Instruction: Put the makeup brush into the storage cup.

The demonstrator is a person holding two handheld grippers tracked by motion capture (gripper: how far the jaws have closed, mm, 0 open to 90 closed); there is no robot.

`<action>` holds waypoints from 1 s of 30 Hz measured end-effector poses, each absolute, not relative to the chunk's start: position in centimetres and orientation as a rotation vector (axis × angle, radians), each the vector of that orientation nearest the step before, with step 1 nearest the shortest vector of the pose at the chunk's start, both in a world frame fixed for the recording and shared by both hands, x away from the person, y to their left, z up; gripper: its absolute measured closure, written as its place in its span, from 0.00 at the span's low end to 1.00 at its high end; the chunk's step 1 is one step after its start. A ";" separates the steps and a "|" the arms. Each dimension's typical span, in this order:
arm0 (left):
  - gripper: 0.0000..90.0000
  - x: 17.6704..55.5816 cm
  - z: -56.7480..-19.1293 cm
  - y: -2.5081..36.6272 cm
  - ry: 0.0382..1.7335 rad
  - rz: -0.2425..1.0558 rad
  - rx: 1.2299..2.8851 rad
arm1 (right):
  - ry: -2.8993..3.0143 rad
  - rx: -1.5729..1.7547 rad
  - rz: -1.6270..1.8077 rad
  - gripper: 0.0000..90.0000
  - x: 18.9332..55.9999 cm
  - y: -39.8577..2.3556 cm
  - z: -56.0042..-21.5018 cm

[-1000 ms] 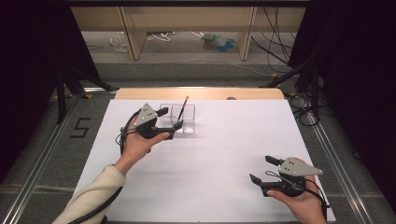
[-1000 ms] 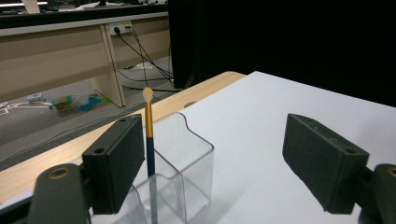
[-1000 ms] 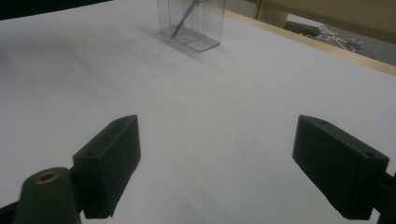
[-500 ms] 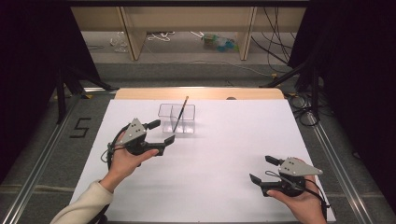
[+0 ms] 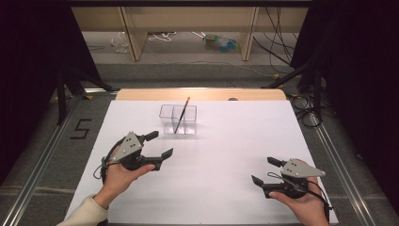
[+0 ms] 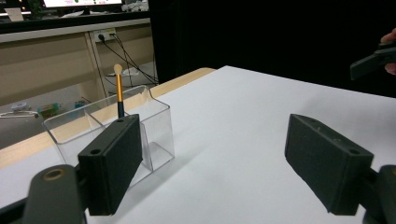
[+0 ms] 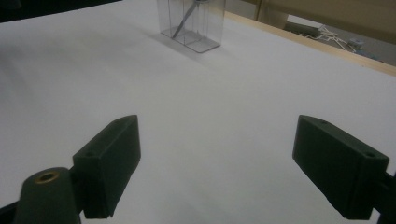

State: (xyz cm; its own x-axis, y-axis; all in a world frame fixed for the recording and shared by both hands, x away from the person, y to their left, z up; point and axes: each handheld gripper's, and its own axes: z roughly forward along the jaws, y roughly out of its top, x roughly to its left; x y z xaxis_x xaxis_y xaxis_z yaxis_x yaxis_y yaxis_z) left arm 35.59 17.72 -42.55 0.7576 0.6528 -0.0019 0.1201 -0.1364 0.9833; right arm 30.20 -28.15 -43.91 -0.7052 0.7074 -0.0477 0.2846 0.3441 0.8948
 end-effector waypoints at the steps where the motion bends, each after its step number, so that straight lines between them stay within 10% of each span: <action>1: 0.21 35.6 -42.5 17.7 0.622 0.515 1.670 | 2.186 0.872 1.317 0.18 30.2 -28.2 -43.9; 30: 0.20 32.1 -43.7 19.8 0.639 0.500 1.693 | 2.187 0.875 1.325 0.18 30.2 -28.1 -44.0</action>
State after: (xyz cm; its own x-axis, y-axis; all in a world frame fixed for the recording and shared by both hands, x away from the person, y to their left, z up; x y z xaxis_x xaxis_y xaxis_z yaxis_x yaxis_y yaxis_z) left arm 32.10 19.79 -43.73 0.7567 0.6537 -0.0120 0.1458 -0.1507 0.9778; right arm 30.25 -28.12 -43.99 -0.7055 0.7076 -0.0410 0.2910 0.3420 0.8935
